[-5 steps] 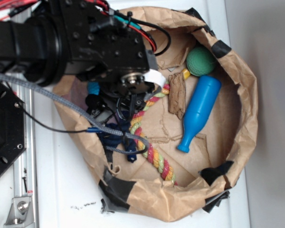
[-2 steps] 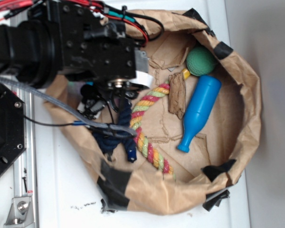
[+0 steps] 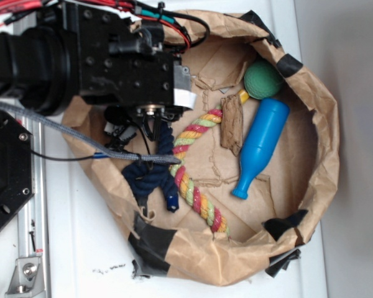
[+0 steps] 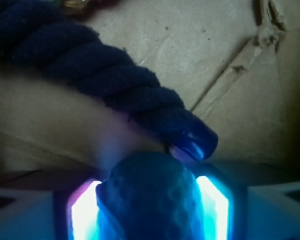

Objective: Grab the blue ball.

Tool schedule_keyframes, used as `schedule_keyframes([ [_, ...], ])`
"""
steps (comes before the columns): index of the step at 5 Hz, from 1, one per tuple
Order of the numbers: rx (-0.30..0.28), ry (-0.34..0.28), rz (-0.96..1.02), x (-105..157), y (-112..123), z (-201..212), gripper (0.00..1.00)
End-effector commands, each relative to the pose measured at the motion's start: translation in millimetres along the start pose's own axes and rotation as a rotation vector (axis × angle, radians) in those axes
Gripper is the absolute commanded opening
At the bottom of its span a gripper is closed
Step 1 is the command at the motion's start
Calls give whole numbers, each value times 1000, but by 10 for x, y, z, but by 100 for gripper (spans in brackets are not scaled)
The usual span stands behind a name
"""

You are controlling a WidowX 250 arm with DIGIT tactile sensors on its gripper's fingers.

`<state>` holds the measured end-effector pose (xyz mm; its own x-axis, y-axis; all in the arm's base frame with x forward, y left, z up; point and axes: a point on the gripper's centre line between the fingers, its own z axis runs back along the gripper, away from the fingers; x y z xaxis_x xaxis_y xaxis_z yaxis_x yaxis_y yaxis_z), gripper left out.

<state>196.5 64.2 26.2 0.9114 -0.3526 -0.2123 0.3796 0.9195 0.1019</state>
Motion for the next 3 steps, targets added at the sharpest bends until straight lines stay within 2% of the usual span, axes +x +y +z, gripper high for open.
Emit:
schedule_keyframes([
  [1,10,-35,0,-31,52,176,0],
  [3,-6,-33,1,-38,66,177,0],
])
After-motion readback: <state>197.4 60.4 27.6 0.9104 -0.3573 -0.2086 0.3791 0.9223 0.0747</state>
